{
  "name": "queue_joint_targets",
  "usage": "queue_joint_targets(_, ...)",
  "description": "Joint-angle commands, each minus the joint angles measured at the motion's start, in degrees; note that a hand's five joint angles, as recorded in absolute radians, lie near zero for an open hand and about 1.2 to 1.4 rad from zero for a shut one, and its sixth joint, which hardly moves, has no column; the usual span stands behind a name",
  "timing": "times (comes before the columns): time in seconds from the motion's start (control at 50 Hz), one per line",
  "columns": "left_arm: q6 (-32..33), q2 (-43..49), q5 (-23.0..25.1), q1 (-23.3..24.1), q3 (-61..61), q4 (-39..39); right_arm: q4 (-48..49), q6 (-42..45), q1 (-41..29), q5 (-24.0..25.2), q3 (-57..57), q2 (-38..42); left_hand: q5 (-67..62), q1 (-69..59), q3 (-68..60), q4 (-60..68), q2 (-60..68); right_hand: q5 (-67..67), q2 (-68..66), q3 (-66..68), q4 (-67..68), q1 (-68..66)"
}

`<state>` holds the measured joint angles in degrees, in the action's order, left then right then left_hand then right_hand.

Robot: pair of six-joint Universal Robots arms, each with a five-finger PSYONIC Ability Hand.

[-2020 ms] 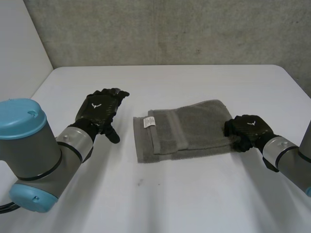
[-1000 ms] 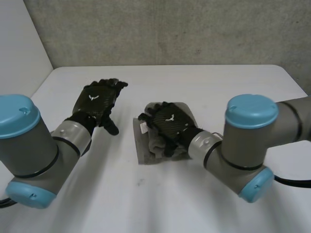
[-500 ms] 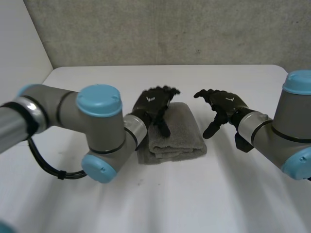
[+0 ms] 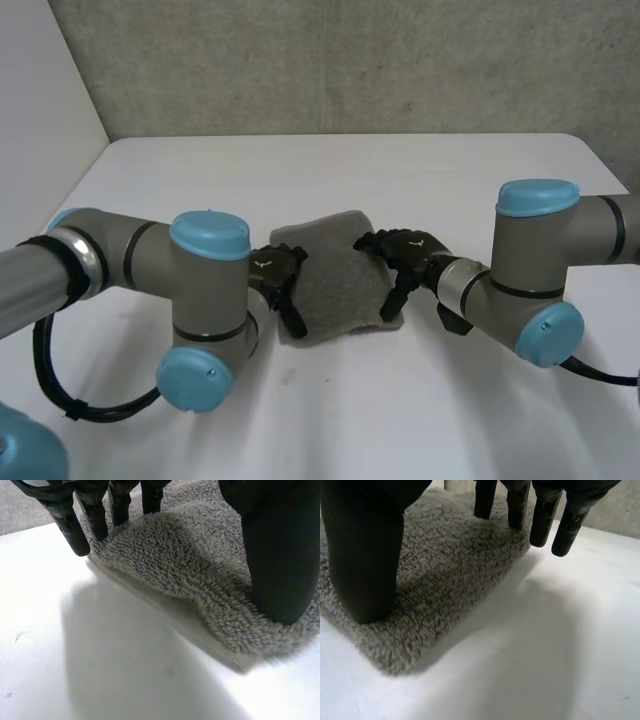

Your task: Fold the towel.

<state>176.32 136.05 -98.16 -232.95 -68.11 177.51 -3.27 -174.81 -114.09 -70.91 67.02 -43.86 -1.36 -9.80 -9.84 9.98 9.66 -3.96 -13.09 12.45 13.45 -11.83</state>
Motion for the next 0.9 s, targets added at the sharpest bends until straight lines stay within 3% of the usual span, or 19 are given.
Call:
queue_joint_targets(0.02,-0.1,-3.9,0.3,0.0,-2.4,0.6,-0.3,0.6,0.1,-0.3,-0.7,-1.3,0.8,-0.8,-0.7,0.6,0.9,4.0,3.1,-2.4,-3.5,1.8)
queue_joint_targets(0.22,-0.1,-15.5,0.1,-0.8,-2.8,0.0,-0.4,-0.2,0.9,-2.7,-0.8,-16.5,1.1,-0.4,-0.4,0.2,0.6,4.0,3.1,-2.4,-3.5,1.8)
queue_joint_targets(0.32,0.0,-26.3,0.3,-6.6,-5.9,-0.9,-0.9,-1.2,1.1,-12.7,0.4,-27.3,1.1,-0.4,-0.4,0.2,0.6,4.0,3.1,-2.4,-3.5,1.8)
queue_joint_targets(0.42,0.0,-34.8,0.6,-9.3,-6.3,-3.1,-3.5,-0.5,1.8,-17.4,1.2,-31.8,1.1,-0.4,-0.4,0.2,0.6,4.0,3.1,-2.4,-3.5,1.8)
queue_joint_targets(0.6,-0.1,-47.0,2.2,-14.5,-10.0,-9.0,-8.0,-0.5,3.2,-18.6,5.0,-39.5,1.1,-0.4,-0.4,0.2,0.6,4.0,3.1,-2.4,-3.5,1.8)
queue_joint_targets(0.9,0.1,-46.8,4.3,-14.4,-7.0,-16.0,-7.7,-0.4,2.6,-18.6,7.1,-41.9,1.1,-0.4,-0.4,0.2,0.6,4.0,3.1,-2.4,-3.5,1.8)
